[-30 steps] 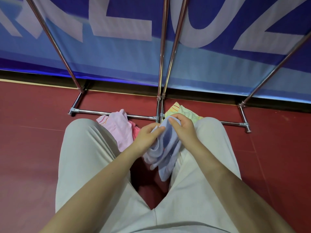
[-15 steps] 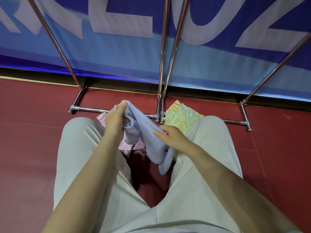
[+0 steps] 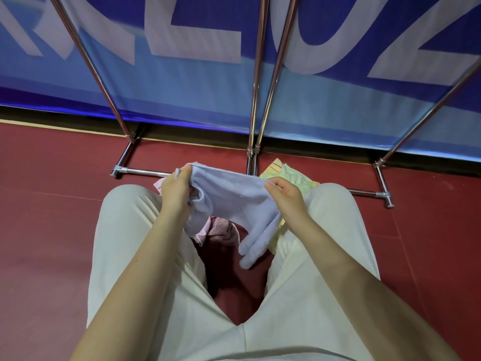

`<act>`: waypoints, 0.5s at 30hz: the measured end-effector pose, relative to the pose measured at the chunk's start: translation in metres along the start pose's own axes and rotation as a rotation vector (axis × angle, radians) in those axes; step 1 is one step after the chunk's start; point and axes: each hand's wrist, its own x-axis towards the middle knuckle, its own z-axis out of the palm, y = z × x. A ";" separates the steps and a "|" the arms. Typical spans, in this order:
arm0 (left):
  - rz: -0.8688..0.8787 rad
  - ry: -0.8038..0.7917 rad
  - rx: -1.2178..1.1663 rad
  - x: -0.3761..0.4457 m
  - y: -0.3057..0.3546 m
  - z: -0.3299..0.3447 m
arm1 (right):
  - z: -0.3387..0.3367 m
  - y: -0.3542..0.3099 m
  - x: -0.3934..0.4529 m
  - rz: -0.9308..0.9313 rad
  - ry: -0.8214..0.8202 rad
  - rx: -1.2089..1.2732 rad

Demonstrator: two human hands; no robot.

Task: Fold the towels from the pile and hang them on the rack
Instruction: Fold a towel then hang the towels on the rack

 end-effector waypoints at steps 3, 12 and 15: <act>0.018 -0.078 0.113 -0.003 -0.007 0.007 | -0.003 0.000 0.005 0.041 0.166 0.030; 0.270 -0.306 0.524 -0.019 -0.039 0.029 | 0.007 -0.002 -0.001 -0.044 -0.011 -0.082; 0.360 -0.427 0.488 -0.027 -0.045 0.035 | 0.014 -0.003 -0.005 -0.084 -0.143 -0.127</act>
